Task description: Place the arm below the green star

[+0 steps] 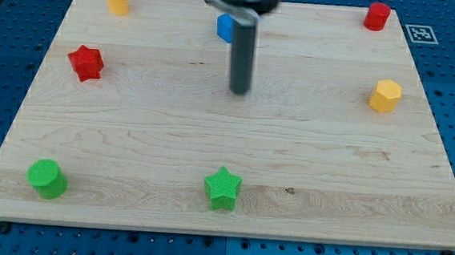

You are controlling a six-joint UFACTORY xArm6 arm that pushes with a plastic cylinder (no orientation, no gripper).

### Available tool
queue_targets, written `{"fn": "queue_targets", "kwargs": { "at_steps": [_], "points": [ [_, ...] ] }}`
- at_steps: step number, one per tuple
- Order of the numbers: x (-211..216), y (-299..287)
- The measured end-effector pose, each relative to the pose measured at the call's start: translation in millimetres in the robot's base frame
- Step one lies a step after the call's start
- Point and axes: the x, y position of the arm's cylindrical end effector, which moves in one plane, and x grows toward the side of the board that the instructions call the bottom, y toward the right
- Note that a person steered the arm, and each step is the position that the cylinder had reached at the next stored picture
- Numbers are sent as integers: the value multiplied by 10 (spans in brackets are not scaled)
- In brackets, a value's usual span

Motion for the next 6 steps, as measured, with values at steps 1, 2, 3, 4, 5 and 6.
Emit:
{"fn": "queue_targets", "kwargs": {
  "at_steps": [1, 2, 3, 4, 5, 6],
  "points": [
    [900, 609],
    [1788, 912],
    [1793, 884],
    [1799, 654],
    [1801, 275],
    [1790, -142]
  ]
}}
